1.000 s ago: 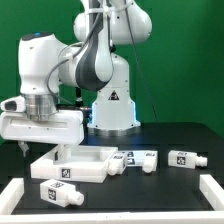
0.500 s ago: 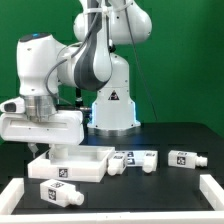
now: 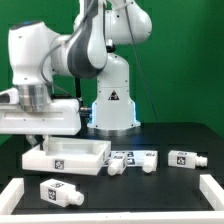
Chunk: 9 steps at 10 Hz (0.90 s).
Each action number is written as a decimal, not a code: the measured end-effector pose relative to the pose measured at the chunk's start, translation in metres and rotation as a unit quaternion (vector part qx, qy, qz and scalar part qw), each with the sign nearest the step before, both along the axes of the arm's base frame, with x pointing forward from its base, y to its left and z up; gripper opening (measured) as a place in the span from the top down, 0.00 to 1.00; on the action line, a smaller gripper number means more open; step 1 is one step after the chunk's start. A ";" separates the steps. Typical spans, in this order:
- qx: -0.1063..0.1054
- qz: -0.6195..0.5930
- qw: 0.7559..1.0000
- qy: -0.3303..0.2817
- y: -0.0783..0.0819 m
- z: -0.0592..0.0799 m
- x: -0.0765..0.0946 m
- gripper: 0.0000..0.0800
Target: Assemble one leg
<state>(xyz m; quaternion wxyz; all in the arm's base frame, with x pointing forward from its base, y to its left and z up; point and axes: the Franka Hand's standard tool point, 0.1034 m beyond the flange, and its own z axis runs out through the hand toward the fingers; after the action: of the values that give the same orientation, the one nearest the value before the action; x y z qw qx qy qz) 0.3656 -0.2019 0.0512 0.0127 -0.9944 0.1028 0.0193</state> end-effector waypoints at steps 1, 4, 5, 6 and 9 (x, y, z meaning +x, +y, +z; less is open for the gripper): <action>0.011 0.006 1.000 -0.004 0.010 0.019 0.012 0.93; 0.021 -0.002 1.000 -0.007 0.044 0.051 0.057 0.93; 0.026 -0.010 1.000 0.002 0.064 0.050 0.073 0.93; 0.022 -0.007 1.000 0.004 0.080 0.044 0.095 0.93; 0.017 0.051 0.999 -0.002 0.113 0.016 0.139 0.93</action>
Offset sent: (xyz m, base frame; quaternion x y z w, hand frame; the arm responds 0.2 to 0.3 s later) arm 0.0615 0.0454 0.0328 -0.0025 -0.0128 0.0033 0.9999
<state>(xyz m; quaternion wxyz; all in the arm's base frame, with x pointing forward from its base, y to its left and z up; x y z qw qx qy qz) 0.5046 -0.0892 0.0674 0.0286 -0.9981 0.0513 0.0194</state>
